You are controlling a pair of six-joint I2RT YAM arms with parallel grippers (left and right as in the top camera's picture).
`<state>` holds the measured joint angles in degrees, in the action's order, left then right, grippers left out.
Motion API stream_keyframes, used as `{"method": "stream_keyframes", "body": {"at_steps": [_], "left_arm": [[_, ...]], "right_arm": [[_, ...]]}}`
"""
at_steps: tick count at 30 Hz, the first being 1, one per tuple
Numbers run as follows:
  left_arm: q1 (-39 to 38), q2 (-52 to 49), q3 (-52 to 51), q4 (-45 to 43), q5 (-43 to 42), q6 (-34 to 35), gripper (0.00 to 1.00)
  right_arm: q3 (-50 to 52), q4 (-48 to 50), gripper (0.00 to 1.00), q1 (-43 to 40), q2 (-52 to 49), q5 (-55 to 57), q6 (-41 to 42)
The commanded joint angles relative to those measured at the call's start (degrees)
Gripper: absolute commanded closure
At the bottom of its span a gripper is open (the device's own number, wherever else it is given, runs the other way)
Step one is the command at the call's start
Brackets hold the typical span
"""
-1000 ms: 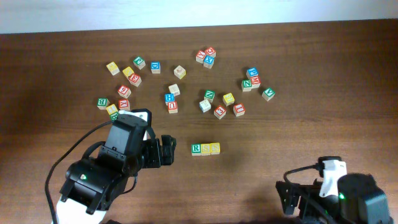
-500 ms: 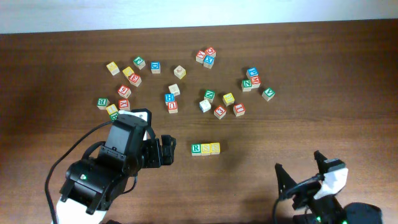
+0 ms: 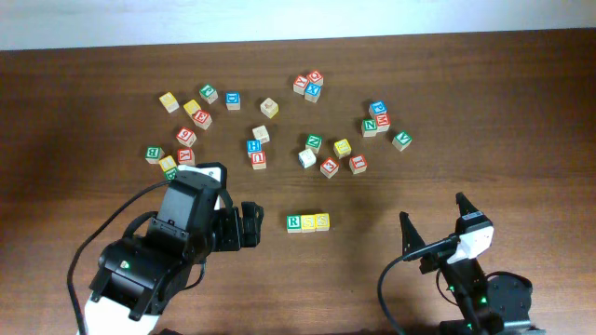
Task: Spell out RSS
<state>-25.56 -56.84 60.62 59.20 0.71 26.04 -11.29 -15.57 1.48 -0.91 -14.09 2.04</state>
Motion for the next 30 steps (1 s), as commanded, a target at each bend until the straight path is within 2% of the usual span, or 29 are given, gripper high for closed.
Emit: {"method": "stream_keyframes", "body": {"at_steps": [1, 3, 11, 19, 23, 30], "left_arm": [[0.2, 0.2, 0.0, 0.1, 0.6, 0.1, 0.01], [0.2, 0.2, 0.0, 0.1, 0.6, 0.1, 0.01], [0.2, 0.2, 0.0, 0.1, 0.6, 0.1, 0.01], [0.2, 0.2, 0.0, 0.1, 0.6, 0.1, 0.01], [0.2, 0.2, 0.0, 0.1, 0.6, 0.1, 0.01], [0.2, 0.2, 0.0, 0.1, 0.6, 0.1, 0.01]], "right_arm": [[1.7, 3.1, 0.02, -0.4, 0.7, -0.5, -4.3], [3.0, 6.0, 0.02, -0.4, 0.7, -0.5, -6.4], [10.6, 17.4, 0.02, -0.4, 0.7, -0.3, -6.1], [11.0, 15.8, 0.02, -0.4, 0.7, 1.5, -6.1], [11.0, 11.6, 0.02, -0.4, 0.7, 7.9, -1.4], [11.0, 11.0, 0.02, -0.4, 0.7, 13.1, -1.1]]}}
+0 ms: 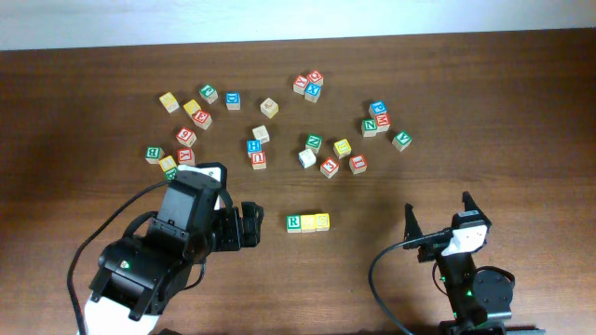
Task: Spell out RSS
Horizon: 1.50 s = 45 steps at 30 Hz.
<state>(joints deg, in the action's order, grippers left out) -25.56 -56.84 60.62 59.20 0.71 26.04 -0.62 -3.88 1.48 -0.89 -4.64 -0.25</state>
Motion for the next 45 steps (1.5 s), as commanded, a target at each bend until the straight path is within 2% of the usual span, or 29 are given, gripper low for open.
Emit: {"method": "stream_keyframes", "body": {"at_steps": [1, 37, 45], "left_arm": [[0.2, 0.2, 0.0, 0.1, 0.6, 0.1, 0.01], [0.2, 0.2, 0.0, 0.1, 0.6, 0.1, 0.01], [0.2, 0.2, 0.0, 4.7, 1.2, -1.2, 0.01]], "right_arm": [[0.3, -0.7, 0.02, -0.4, 0.7, 3.7, 1.2], [0.3, -0.7, 0.02, -0.4, 0.7, 3.4, 1.2], [0.3, -0.7, 0.02, -0.4, 0.7, 3.4, 1.2]]}}
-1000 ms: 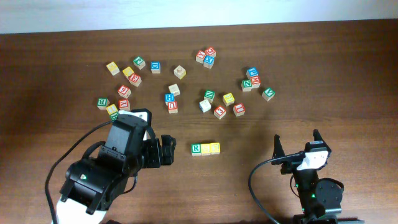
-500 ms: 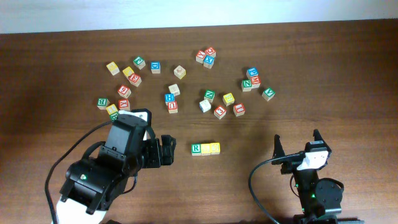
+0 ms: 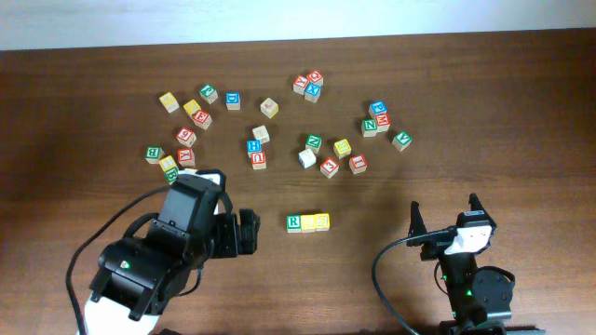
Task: Spell out RSS
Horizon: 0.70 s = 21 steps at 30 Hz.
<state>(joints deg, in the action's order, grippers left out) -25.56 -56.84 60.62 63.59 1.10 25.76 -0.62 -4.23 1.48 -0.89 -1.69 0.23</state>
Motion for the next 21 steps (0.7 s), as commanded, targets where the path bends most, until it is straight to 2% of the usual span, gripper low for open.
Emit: {"method": "stream_keyframes", "body": {"at_steps": [1, 6, 12, 16, 18, 21], "left_arm": [[0.2, 0.2, 0.0, 0.9, 0.8, -1.0, 0.01], [0.2, 0.2, 0.0, 2.5, 2.1, -1.1, 0.01], [1.4, 1.5, -0.5, -0.3, 0.6, -13.0, 0.01], [7.7, 5.1, -3.8, -5.8, -6.3, -22.9, 0.01], [10.6, 7.5, -6.4, -8.3, -9.1, -25.9, 0.01], [12.9, 11.4, -10.3, -10.9, -9.4, -26.0, 0.01]], "right_arm": [[0.3, -0.3, 0.02, -0.4, 0.7, 0.5, 0.7], [0.3, -0.3, 0.02, -0.4, 0.7, 0.5, 0.7], [0.3, -0.3, 0.02, -0.4, 0.7, 0.5, 0.7], [0.3, -0.3, 0.02, -0.4, 0.7, 0.5, 0.7], [0.3, -0.3, 0.02, -0.4, 0.7, 0.5, 0.7], [0.3, -0.3, 0.02, -0.4, 0.7, 0.5, 0.7]]}}
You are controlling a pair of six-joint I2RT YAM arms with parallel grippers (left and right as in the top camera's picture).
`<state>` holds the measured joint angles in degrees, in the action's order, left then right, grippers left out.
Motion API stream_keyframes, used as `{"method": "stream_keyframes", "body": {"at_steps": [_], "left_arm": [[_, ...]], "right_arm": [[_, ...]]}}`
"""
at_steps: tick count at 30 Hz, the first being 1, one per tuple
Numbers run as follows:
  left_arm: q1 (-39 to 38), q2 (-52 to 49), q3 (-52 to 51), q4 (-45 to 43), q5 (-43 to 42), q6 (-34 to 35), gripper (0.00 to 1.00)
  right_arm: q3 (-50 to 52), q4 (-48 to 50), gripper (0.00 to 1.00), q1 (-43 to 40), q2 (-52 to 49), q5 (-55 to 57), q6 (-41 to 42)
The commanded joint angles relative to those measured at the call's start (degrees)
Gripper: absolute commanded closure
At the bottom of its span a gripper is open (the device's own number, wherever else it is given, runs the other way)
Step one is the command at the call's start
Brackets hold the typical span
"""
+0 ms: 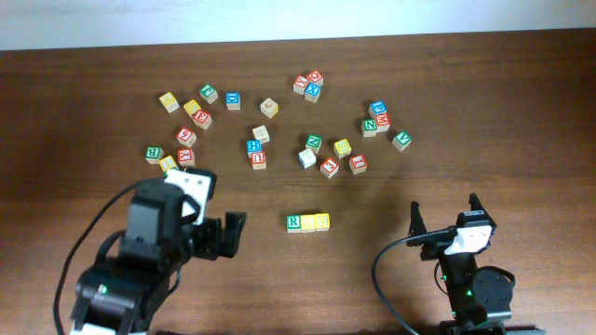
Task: Spell out RSS
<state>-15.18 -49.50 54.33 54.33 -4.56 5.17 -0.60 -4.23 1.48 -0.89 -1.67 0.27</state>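
Observation:
Three letter blocks stand touching in a row at the table's front middle: a green R block, then a yellow block and another yellow block, whose letters are too small to read. My left gripper sits left of the row, a short gap from the R, holding nothing; whether its fingers are apart cannot be made out. My right gripper is at the front right, its two fingers spread wide and empty.
Several loose letter blocks lie scattered across the far half of the table, in a left cluster, a middle group and a right group. The arm bases fill the front corners.
My left arm has drawn back to the left and toward the front, its gripper now farther from the row. The right arm and the blocks are unchanged.
The row of three blocks stood complete at the front middle from the oldest moment on. My right arm, tilted at first, drew back and settled upright at the front right. My left arm stayed beside the row, then shifted left away from it.

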Motion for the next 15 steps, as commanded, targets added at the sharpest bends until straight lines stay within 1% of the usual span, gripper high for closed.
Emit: {"method": "stream_keyframes", "body": {"at_steps": [1, 3, 8, 12, 15], "left_arm": [[3.0, 5.8, -5.5, -2.7, -3.8, -5.5, 0.01], [3.5, 9.3, -8.6, -5.2, -3.5, -5.5, 0.01], [3.9, 23.0, -20.0, -13.5, -3.2, -5.5, 0.01], [4.7, 30.0, -25.4, -13.7, -3.1, -5.5, 0.01], [5.6, 32.8, -27.4, -13.8, -3.2, -5.5, 0.01]], "right_arm": [[0.3, -0.3, 0.02, -0.4, 0.7, 0.5, 0.7], [0.3, -0.3, 0.02, -0.4, 0.7, 0.5, 0.7], [0.3, -0.3, 0.02, -0.4, 0.7, 0.5, 0.6], [0.3, -0.3, 0.02, -0.4, 0.7, 0.5, 0.7], [0.3, -0.3, 0.02, -0.4, 0.7, 0.5, 0.6]]}}
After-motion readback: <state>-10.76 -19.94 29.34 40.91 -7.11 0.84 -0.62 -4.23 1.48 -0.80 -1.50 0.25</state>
